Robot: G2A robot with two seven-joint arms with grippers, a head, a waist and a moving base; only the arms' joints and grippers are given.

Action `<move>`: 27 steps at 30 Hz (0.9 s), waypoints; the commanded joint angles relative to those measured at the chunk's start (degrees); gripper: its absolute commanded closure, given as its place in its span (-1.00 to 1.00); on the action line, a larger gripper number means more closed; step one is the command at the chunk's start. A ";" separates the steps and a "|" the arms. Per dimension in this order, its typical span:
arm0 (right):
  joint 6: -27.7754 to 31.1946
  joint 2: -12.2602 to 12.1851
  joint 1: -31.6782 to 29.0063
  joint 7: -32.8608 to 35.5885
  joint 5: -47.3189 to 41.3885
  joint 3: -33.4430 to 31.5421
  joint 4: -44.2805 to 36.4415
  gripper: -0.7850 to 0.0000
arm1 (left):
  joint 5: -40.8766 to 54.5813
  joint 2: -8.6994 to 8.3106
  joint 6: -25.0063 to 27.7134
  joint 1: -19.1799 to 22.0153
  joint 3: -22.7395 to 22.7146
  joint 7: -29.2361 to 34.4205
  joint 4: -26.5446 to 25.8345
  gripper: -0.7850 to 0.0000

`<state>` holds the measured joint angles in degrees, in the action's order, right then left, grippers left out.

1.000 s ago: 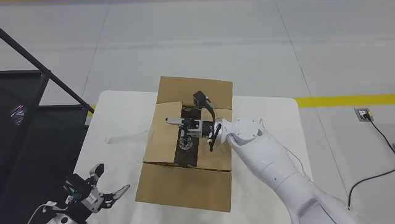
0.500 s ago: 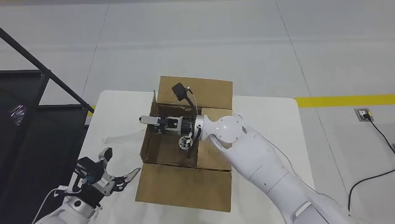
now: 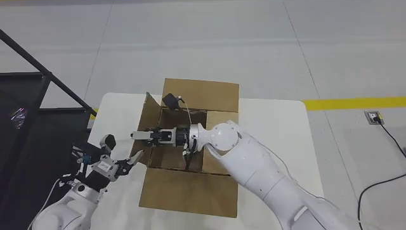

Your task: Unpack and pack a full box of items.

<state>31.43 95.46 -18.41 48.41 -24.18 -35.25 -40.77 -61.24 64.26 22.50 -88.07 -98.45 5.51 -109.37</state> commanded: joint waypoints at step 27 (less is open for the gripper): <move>0.60 -16.45 -37.89 16.86 4.88 -39.06 -48.17 -1.00 | -0.25 -0.92 2.40 2.96 -3.82 5.17 16.95 -1.00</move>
<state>32.19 79.43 -53.80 64.93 -19.43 -72.67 -86.29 -60.95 63.35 25.17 -85.70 -102.75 10.33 -93.01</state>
